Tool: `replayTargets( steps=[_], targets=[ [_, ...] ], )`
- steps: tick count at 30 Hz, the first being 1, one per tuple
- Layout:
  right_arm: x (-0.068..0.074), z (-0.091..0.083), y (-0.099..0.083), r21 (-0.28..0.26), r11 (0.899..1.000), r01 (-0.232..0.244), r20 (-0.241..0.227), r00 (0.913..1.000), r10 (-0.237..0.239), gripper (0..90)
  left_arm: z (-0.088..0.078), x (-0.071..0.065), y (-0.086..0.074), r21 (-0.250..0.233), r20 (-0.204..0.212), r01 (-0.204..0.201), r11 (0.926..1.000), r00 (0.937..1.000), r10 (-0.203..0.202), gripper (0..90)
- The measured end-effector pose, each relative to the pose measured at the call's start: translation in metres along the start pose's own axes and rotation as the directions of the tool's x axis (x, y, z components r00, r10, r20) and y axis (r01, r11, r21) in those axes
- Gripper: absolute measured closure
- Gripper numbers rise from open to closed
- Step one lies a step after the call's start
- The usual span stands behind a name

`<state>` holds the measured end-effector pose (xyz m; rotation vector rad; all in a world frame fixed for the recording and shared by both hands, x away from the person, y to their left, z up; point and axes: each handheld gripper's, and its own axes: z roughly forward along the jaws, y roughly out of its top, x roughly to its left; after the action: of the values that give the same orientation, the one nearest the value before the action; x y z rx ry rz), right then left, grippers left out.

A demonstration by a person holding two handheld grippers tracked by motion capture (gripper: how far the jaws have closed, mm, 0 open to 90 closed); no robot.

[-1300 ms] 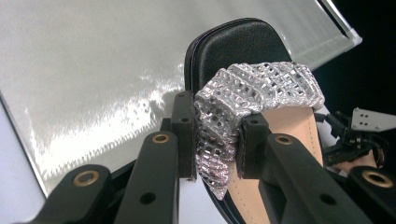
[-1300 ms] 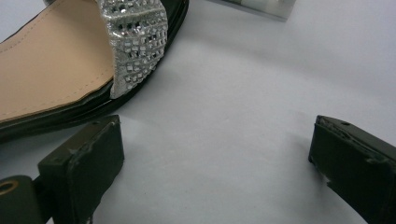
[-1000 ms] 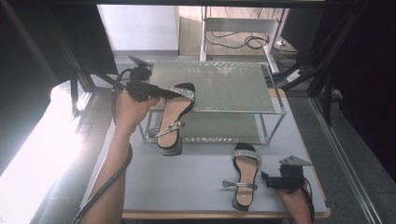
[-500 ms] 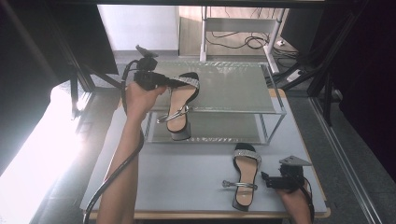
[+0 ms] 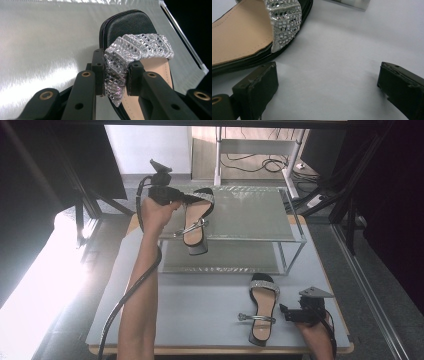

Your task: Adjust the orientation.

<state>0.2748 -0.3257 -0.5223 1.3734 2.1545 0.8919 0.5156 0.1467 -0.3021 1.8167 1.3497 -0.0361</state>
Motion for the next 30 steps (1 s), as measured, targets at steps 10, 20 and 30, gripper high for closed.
replayTargets(
  steps=[10,20,30],
  targets=[
    [0.0,0.0,0.0,0.0,1.0,-0.001,-0.001,1.0,0.001,2.8,0.012,0.01,0.021,0.006,-0.038,-0.005,1.0,0.9993,0.005,73.6],
    [0.0,0.0,0.0,-0.001,1.0,0.001,0.0,1.0,-0.001,2.8,0.025,0.024,0.038,0.002,-0.096,0.009,1.0,0.9954,-0.009,73.6],
    [0.0,0.0,0.0,0.0,1.0,-0.002,-0.001,1.0,0.002,2.9,0.032,0.025,0.041,-0.04,-0.136,0.004,0.9992,0.9906,-0.01,73.5]
  ],
)
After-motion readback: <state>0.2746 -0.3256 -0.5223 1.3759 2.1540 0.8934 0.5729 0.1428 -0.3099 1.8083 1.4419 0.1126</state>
